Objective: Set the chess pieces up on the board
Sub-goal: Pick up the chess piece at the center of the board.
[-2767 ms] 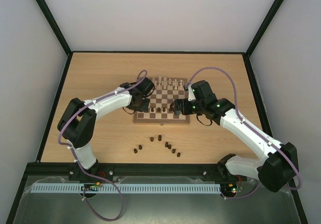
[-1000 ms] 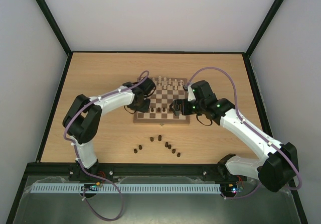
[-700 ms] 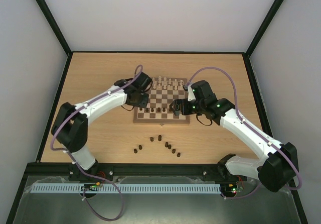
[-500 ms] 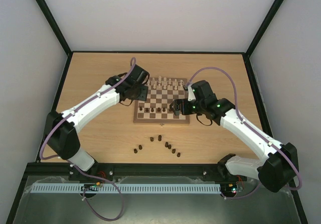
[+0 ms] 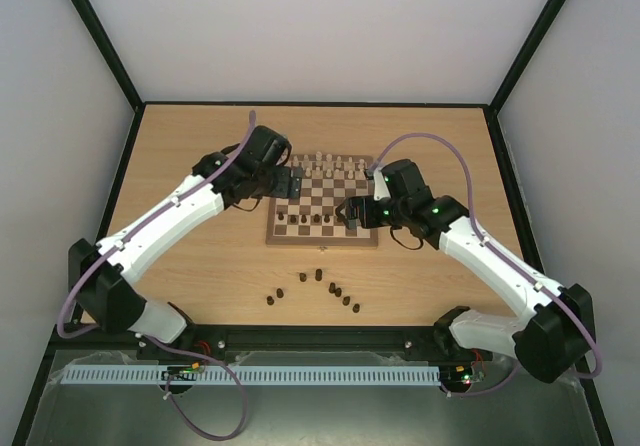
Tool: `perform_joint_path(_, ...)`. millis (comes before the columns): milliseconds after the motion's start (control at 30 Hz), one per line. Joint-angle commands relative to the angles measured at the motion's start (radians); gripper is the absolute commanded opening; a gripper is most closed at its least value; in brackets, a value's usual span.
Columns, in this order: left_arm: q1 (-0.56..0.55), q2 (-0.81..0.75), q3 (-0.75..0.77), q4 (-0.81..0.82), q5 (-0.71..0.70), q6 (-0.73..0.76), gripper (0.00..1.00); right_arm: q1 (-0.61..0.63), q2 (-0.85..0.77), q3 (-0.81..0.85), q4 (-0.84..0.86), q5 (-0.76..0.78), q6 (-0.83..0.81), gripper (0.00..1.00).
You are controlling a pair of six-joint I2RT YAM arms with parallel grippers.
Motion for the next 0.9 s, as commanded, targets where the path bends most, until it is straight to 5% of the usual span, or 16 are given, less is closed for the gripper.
perform_joint_path(0, -0.034, -0.071, -0.018, -0.046, -0.032, -0.042, 0.99, 0.001, -0.028, -0.013, 0.016, -0.109, 0.045, 0.99)
perform_joint_path(533, -0.275, -0.179, -0.031, -0.143, -0.19, -0.322, 0.99, 0.001, -0.23, -0.061, -0.127, -0.222, 0.121, 0.99)
perform_joint_path(867, -0.361, -0.24, -0.036, -0.133, -0.251, -0.381, 0.99, 0.001, -0.308, -0.096, -0.06, -0.262, 0.149, 0.99)
